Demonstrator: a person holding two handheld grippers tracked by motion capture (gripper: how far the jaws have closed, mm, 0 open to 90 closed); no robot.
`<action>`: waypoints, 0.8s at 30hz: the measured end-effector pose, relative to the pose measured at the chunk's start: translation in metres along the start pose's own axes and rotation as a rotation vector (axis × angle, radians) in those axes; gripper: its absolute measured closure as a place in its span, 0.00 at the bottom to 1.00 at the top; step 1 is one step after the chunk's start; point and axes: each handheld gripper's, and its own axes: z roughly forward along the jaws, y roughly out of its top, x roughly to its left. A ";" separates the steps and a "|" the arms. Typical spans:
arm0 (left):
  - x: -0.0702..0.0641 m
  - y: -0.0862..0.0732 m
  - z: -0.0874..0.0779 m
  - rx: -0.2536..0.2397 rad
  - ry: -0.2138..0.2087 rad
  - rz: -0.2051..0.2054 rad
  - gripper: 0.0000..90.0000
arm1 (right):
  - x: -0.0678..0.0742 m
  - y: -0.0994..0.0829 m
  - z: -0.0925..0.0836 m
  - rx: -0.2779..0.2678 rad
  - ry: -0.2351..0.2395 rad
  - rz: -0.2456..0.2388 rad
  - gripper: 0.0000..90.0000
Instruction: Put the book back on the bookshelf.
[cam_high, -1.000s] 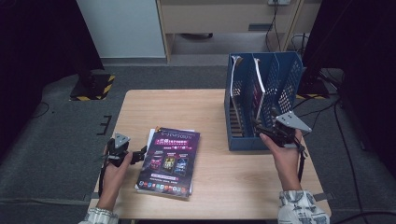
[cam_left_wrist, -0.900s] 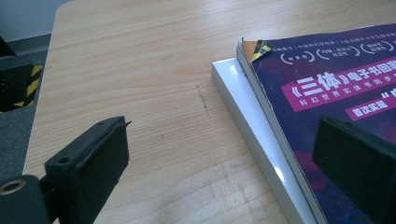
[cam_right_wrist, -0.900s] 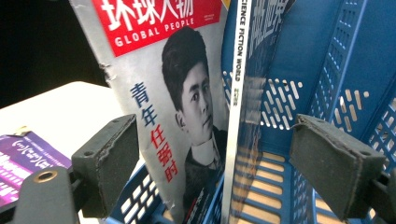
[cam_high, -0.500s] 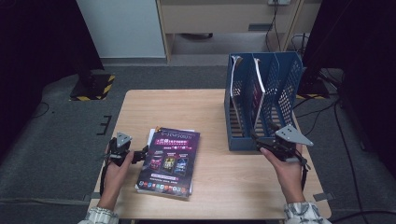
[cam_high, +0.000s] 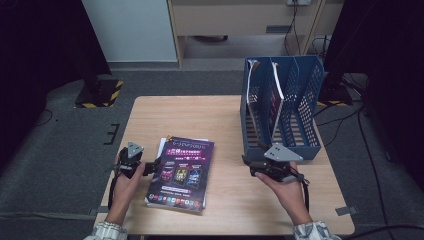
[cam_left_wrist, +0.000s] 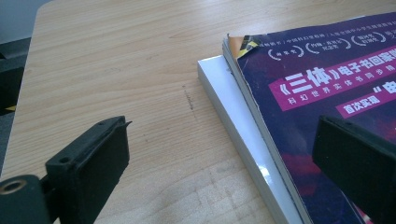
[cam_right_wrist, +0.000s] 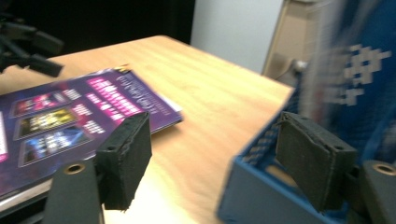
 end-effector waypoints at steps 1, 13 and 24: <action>0.000 0.000 0.000 0.003 -0.001 0.006 0.04 | 0.005 -0.001 0.004 0.017 0.019 -0.004 0.26; -0.003 0.000 0.000 0.012 -0.014 0.022 0.05 | 0.054 -0.003 0.051 0.110 0.158 -0.041 0.14; -0.007 -0.003 -0.012 -0.002 -0.048 0.019 0.07 | 0.075 0.005 0.114 0.146 0.211 -0.019 0.17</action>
